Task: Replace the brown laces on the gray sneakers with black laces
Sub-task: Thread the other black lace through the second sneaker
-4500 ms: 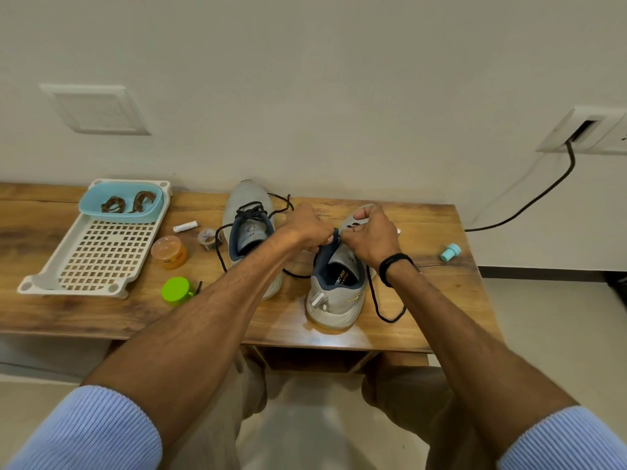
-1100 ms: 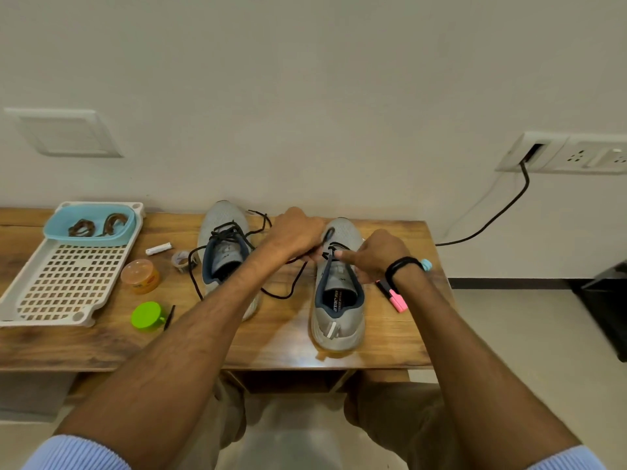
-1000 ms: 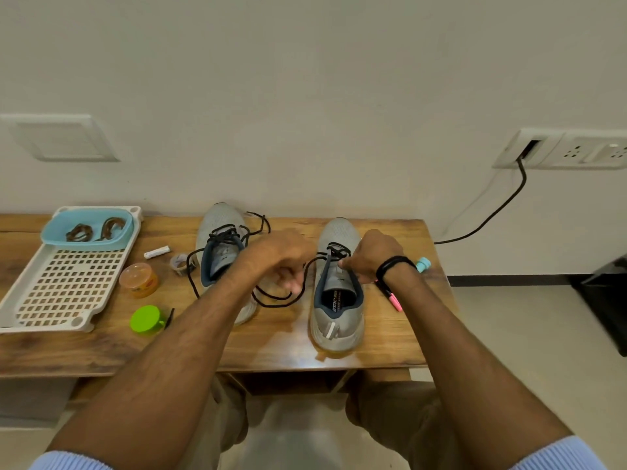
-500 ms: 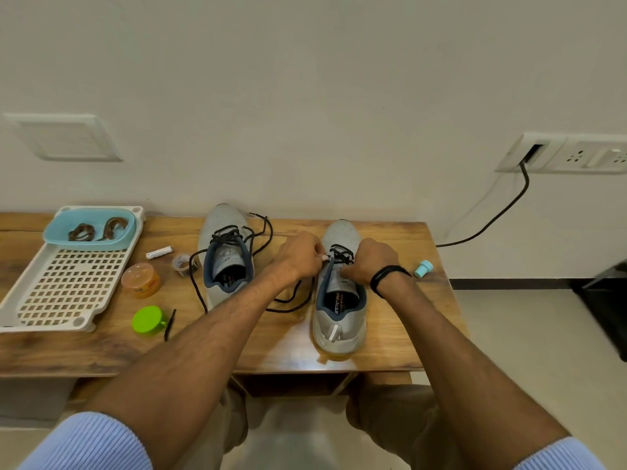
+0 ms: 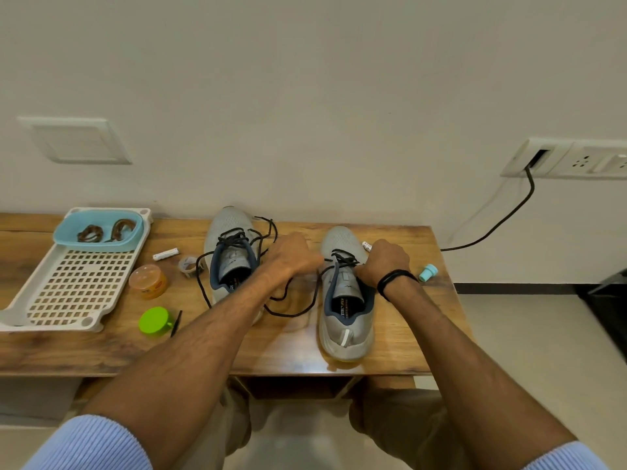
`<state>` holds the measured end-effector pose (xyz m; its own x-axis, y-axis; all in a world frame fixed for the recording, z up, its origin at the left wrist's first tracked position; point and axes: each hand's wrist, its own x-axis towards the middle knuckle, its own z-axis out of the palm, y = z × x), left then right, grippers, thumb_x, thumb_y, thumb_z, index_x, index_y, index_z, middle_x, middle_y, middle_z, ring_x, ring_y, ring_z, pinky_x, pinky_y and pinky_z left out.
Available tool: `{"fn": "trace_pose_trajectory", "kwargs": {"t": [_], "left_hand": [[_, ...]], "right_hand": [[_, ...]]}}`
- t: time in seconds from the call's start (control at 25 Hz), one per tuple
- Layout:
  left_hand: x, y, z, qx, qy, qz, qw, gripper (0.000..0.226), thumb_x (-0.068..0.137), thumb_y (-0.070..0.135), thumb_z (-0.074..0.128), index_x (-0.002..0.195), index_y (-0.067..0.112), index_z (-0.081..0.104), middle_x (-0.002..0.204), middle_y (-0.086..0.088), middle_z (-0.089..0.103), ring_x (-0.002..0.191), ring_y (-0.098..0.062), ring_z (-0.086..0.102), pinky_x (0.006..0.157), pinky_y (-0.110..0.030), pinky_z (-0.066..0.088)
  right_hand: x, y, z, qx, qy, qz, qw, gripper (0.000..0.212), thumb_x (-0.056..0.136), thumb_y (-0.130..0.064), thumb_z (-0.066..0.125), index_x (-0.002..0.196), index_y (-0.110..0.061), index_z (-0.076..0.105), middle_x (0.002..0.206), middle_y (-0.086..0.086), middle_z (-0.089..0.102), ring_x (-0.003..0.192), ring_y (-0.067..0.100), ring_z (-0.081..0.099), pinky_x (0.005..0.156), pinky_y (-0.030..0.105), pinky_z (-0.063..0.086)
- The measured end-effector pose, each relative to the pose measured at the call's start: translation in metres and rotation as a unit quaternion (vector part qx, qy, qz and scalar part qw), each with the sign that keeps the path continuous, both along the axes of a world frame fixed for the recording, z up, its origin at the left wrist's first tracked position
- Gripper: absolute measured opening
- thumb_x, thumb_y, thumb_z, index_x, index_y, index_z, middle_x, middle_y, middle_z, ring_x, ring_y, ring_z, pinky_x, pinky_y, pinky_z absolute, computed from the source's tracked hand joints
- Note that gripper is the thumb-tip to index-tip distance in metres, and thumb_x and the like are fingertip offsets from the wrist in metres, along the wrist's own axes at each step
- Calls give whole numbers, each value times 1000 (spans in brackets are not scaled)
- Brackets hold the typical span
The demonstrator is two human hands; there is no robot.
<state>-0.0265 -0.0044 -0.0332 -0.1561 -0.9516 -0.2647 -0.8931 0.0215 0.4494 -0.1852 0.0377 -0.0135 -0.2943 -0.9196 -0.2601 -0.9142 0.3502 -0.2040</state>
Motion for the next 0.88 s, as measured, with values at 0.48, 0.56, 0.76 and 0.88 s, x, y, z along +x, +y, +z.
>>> {"fn": "trace_pose_trajectory", "kwargs": {"t": [0.48,0.56,0.76,0.88], "left_hand": [[0,-9,47,339,737,240,533,35,93,-11,26,122,-17,45,116,-29,64,105,-34,67,87,-40,58],[2,-12,43,284,704,257,598,29,94,-10,26,111,-12,49,114,-28,65,99,-34,70,79,-40,61],[26,-10,22,-49,36,145,988,17,93,17,49,88,3,55,89,-17,65,91,-37,66,60,-32,45],[12,-4,22,-146,1,61,987,55,99,44,48,140,8,42,139,-19,43,122,-36,47,91,-41,45]], "right_hand": [[16,6,31,64,-629,-71,772,40,102,-51,36,120,-20,54,81,8,72,76,23,70,68,31,54],[10,6,32,44,-629,-60,774,32,100,-40,49,112,-13,61,63,-3,58,61,17,62,58,27,49],[-24,-4,23,-234,-284,-119,922,30,97,-26,56,85,-5,74,79,6,70,72,23,63,71,39,53],[-24,-3,26,-174,-408,-100,891,23,99,-18,54,92,-9,74,76,2,64,66,15,58,60,30,52]]}}
